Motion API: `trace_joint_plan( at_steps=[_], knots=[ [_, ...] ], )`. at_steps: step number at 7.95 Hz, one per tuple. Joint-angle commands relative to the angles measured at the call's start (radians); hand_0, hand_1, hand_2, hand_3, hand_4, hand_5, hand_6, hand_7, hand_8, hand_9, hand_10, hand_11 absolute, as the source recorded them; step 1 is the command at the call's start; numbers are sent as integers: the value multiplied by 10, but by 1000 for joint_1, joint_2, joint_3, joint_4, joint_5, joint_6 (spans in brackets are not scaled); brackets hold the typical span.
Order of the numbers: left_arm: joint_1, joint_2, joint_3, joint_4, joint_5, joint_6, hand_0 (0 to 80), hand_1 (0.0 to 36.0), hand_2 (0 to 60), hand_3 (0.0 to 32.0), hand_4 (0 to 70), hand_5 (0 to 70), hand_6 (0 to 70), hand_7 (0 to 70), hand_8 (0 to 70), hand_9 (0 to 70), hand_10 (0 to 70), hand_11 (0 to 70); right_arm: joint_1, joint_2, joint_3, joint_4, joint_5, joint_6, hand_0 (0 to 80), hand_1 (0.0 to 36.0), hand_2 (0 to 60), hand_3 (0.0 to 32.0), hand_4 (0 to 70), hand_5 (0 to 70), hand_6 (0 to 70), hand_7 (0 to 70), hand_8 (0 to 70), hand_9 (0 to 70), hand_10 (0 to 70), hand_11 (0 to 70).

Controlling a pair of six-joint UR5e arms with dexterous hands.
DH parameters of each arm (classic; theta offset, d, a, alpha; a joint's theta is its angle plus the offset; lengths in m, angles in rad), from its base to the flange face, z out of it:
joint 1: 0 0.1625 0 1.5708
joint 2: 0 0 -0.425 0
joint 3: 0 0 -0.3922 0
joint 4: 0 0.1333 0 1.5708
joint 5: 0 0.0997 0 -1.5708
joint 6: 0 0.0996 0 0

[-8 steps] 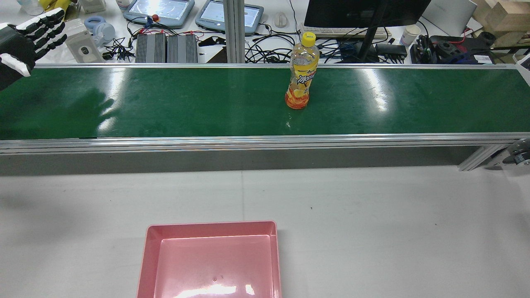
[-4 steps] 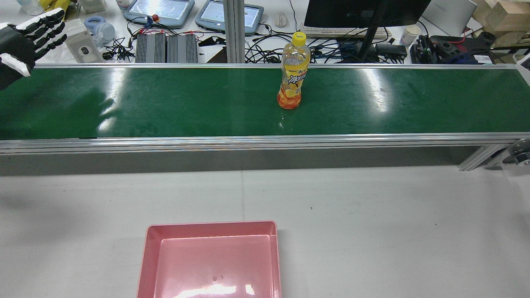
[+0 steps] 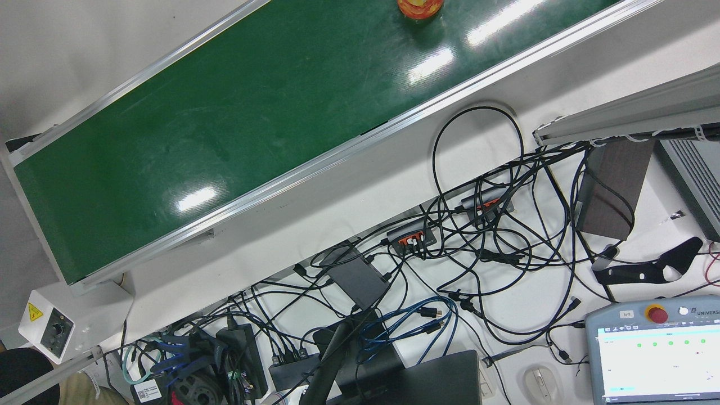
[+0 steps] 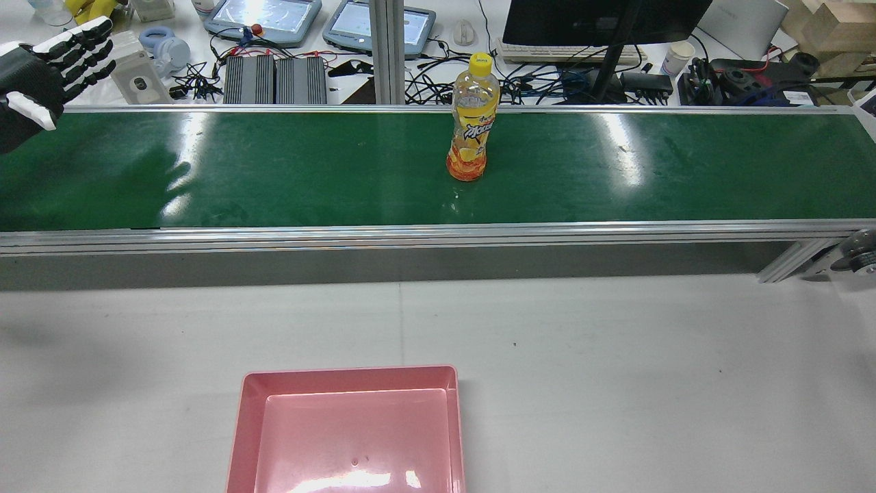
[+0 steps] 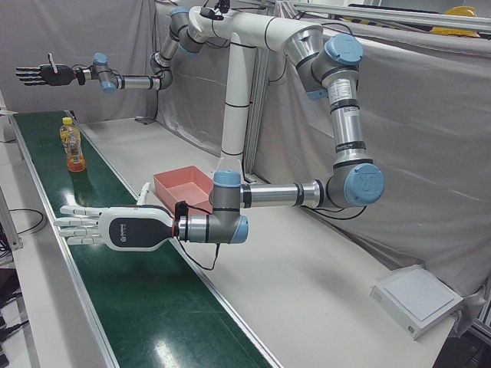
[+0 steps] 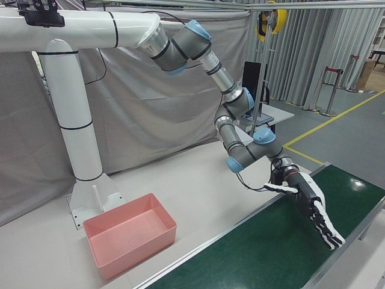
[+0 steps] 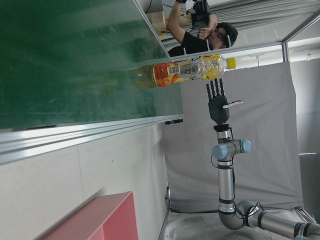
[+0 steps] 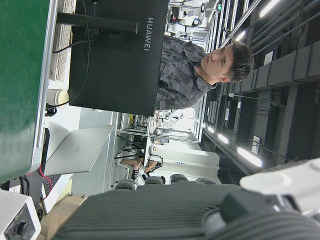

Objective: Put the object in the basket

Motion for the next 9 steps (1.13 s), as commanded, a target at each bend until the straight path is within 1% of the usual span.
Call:
trace_joint_plan(
  at_steps=[1,9],
  knots=[
    [12,-1,0,2,1,0,520,5,0,0,76,56,0,0,0,0,18,36,0,0,0,0,0,0,0,0,0,0,0,0,0,0,0,0,0,0],
    [14,-1,0,2,1,0,527,11,0,0,74,51,0,0,0,0,13,31,0,0,0,0,0,-1,0,0,0,0,0,0,0,0,0,0,0,0]
  ],
)
